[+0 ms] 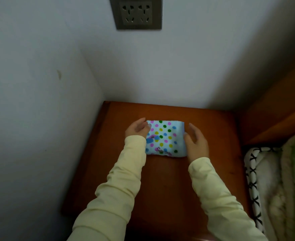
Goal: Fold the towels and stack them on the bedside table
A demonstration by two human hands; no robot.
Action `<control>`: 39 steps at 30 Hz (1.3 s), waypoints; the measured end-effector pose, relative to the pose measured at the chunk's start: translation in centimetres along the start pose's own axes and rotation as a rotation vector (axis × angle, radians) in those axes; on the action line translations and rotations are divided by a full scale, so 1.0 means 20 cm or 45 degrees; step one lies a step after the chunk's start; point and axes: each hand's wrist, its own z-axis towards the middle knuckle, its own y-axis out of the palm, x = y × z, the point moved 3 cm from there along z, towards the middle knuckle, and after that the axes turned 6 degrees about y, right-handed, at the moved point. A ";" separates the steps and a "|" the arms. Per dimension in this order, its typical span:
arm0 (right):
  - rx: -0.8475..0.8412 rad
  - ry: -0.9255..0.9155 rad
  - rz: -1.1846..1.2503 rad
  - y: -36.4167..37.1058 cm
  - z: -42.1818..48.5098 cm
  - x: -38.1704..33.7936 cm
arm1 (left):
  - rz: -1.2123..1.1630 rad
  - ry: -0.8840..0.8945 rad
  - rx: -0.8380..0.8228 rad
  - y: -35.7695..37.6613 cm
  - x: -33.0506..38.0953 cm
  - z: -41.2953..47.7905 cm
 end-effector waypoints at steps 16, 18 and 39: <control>-0.086 -0.333 0.688 -0.71 -0.53 -1.10 | -0.553 0.450 -0.176 -0.24 1.08 -0.67; -0.087 -0.406 0.704 -0.85 -0.61 -1.25 | -0.579 0.525 -0.253 -0.26 1.24 -0.77; 0.237 -0.525 0.783 -1.76 -1.24 -1.62 | -0.586 0.778 -0.981 0.03 1.83 -1.47</control>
